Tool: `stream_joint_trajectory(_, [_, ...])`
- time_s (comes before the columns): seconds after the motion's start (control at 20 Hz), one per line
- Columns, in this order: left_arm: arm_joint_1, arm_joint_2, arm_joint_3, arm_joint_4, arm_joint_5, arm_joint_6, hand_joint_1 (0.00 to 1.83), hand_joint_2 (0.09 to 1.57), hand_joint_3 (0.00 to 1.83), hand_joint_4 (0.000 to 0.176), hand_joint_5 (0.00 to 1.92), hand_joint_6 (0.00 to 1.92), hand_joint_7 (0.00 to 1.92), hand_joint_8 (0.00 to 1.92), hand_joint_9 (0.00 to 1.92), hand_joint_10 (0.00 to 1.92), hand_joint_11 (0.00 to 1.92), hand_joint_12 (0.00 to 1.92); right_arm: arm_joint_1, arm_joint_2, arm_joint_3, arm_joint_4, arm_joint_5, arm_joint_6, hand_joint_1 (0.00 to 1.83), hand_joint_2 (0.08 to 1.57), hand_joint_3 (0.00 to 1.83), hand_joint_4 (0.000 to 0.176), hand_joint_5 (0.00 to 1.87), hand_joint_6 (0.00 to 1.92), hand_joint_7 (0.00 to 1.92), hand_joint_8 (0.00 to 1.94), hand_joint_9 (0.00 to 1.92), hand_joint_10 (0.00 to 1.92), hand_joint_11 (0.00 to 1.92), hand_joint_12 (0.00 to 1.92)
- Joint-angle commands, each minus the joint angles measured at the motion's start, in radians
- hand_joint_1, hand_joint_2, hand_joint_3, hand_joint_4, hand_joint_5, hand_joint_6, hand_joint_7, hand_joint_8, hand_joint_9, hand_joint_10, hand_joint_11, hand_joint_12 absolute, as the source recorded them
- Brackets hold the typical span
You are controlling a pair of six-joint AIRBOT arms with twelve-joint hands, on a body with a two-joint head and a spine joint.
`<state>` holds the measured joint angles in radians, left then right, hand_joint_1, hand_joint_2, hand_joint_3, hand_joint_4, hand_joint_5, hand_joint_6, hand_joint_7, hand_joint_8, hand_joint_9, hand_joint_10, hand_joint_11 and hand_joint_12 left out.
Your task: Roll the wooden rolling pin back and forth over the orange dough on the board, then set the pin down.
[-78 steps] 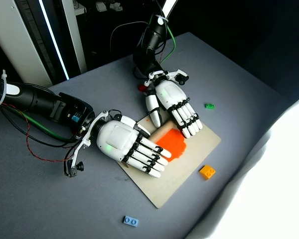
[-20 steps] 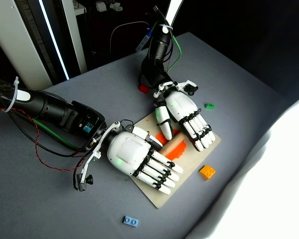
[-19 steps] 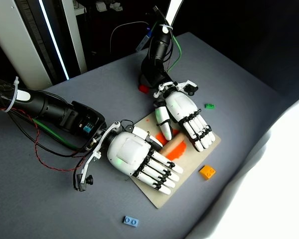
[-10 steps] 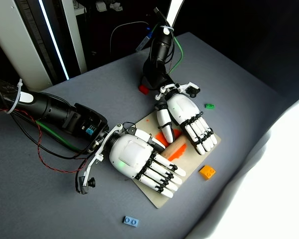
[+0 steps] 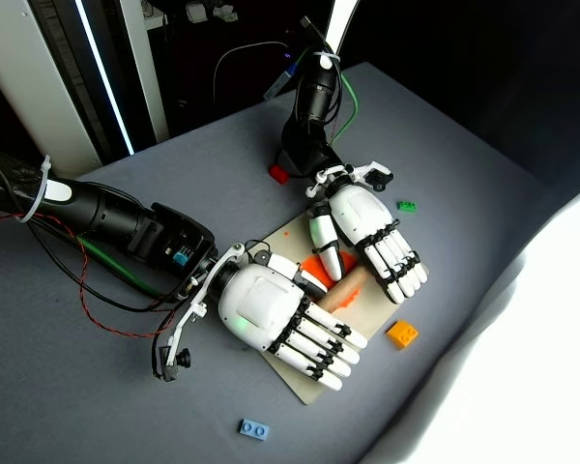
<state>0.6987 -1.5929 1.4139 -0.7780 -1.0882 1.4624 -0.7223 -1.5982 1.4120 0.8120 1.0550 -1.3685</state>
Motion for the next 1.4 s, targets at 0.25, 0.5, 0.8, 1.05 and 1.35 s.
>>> stream_joint_trajectory(0.25, [-0.014, -0.010, 0.025, 0.034, -0.058, -0.012, 0.00, 1.52, 0.00, 0.000, 0.00, 0.00, 0.00, 0.00, 0.00, 0.00, 0.00, 0.00, 0.012, -0.004, 0.023, -0.011, 0.041, 0.011, 0.00, 1.57, 0.07, 0.000, 0.00, 0.00, 0.00, 0.00, 0.00, 0.00, 0.00, 0.00])
stream_joint_trajectory(0.5, [-0.015, -0.015, 0.037, 0.034, -0.046, -0.023, 0.00, 1.52, 0.00, 0.000, 0.00, 0.00, 0.00, 0.00, 0.00, 0.00, 0.00, 0.00, 0.013, -0.006, 0.040, -0.009, 0.033, 0.018, 0.00, 1.57, 0.06, 0.000, 0.00, 0.00, 0.01, 0.00, 0.00, 0.00, 0.00, 0.00])
stream_joint_trajectory(0.8, [-0.023, -0.019, 0.050, 0.034, -0.026, -0.030, 0.00, 1.52, 0.00, 0.000, 0.01, 0.00, 0.01, 0.00, 0.00, 0.00, 0.00, 0.00, 0.018, -0.009, 0.046, -0.009, 0.031, 0.020, 0.00, 1.57, 0.05, 0.000, 0.04, 0.01, 0.04, 0.01, 0.01, 0.00, 0.00, 0.00])
stream_joint_trajectory(1.05, [-0.030, -0.019, 0.060, 0.034, -0.010, -0.031, 0.00, 1.52, 0.00, 0.000, 0.00, 0.00, 0.01, 0.00, 0.00, 0.00, 0.00, 0.00, 0.020, -0.012, 0.052, -0.009, 0.027, 0.024, 0.00, 1.57, 0.06, 0.000, 0.01, 0.00, 0.02, 0.00, 0.00, 0.00, 0.00, 0.00])
stream_joint_trajectory(1.35, [-0.038, -0.022, 0.067, 0.034, 0.012, -0.034, 0.00, 1.52, 0.00, 0.000, 0.00, 0.00, 0.00, 0.00, 0.00, 0.00, 0.00, 0.00, 0.020, -0.014, 0.058, -0.007, 0.023, 0.025, 0.00, 1.57, 0.06, 0.000, 0.00, 0.00, 0.01, 0.00, 0.00, 0.00, 0.00, 0.00])
